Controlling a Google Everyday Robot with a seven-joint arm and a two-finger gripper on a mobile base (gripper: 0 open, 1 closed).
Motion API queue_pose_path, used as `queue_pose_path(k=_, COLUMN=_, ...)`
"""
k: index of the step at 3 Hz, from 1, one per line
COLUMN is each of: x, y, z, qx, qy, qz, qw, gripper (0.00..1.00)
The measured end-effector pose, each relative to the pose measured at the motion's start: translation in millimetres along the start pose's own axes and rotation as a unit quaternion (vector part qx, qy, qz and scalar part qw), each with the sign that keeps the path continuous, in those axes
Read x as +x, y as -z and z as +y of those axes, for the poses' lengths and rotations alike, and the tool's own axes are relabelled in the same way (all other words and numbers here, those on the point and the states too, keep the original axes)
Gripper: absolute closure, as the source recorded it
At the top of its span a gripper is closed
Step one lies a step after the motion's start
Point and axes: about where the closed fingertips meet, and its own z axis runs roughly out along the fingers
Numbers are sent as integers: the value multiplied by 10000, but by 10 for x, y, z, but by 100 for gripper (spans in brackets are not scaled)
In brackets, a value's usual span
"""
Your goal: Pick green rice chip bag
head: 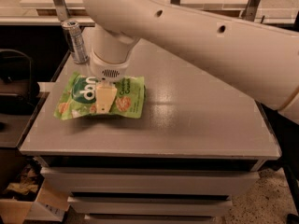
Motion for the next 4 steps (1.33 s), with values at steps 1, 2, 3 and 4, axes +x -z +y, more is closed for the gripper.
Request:
queue_pose_path(k=1, x=-3, y=260, z=-217, qx=398, qy=31, qz=-1, qw=9992, gripper=100)
queue_pose_path(k=2, x=-10, y=428, z=-355, qx=637, qy=60, qz=-30, qw=9979, gripper=100)
queue_pose_path(k=3, x=-33, y=490, z=-429, qx=627, qy=95, qz=-136, qw=9979, gripper=100)
queue_pose_path(k=4, x=-68, y=489, z=-444, qx=514, qy=149, qz=-274, qw=9982, gripper=100)
